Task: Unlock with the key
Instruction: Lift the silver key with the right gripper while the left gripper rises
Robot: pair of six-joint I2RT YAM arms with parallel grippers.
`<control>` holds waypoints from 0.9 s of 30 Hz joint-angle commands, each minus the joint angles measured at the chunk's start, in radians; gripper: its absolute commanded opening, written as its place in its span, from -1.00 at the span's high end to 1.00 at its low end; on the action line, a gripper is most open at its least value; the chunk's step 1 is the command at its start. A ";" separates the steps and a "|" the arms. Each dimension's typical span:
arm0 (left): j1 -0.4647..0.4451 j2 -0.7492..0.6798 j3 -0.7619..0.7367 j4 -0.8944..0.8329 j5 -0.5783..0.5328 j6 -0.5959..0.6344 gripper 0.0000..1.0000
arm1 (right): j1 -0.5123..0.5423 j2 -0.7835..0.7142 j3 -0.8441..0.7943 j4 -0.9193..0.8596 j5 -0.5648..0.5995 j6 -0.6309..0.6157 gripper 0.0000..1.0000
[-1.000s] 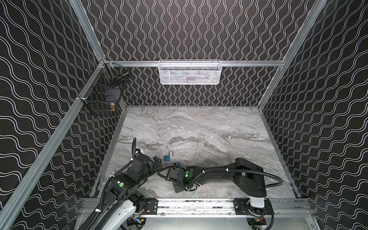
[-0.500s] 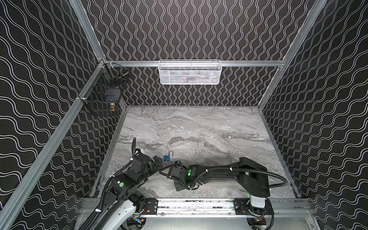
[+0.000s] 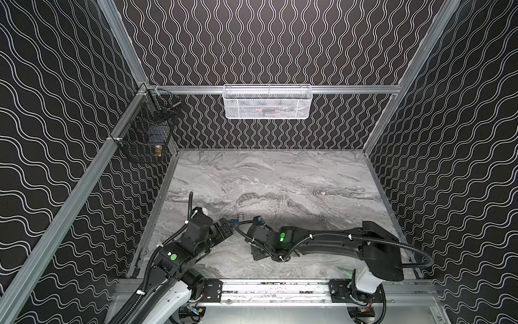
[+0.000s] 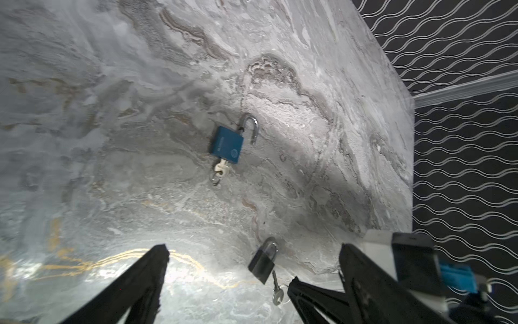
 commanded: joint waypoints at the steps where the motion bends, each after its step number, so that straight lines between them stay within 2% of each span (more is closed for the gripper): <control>1: 0.000 0.026 -0.011 0.120 0.075 0.000 -0.89 | -0.018 -0.039 -0.010 0.033 0.034 -0.028 1.00; 7: 0.000 0.108 -0.066 0.363 0.233 0.025 -0.69 | -0.090 -0.148 -0.094 0.107 -0.021 -0.028 1.00; 13: -0.025 0.177 -0.119 0.586 0.294 0.020 -0.46 | -0.144 -0.226 -0.130 0.128 -0.037 -0.034 1.00; 17: -0.082 0.260 -0.103 0.668 0.292 0.040 -0.39 | -0.151 -0.257 -0.130 0.119 -0.022 -0.045 1.00; 22: -0.178 0.367 -0.063 0.729 0.231 0.067 -0.29 | -0.154 -0.275 -0.130 0.108 0.000 -0.061 1.00; 27: -0.215 0.445 -0.041 0.757 0.192 0.068 -0.11 | -0.161 -0.281 -0.131 0.110 -0.010 -0.064 1.00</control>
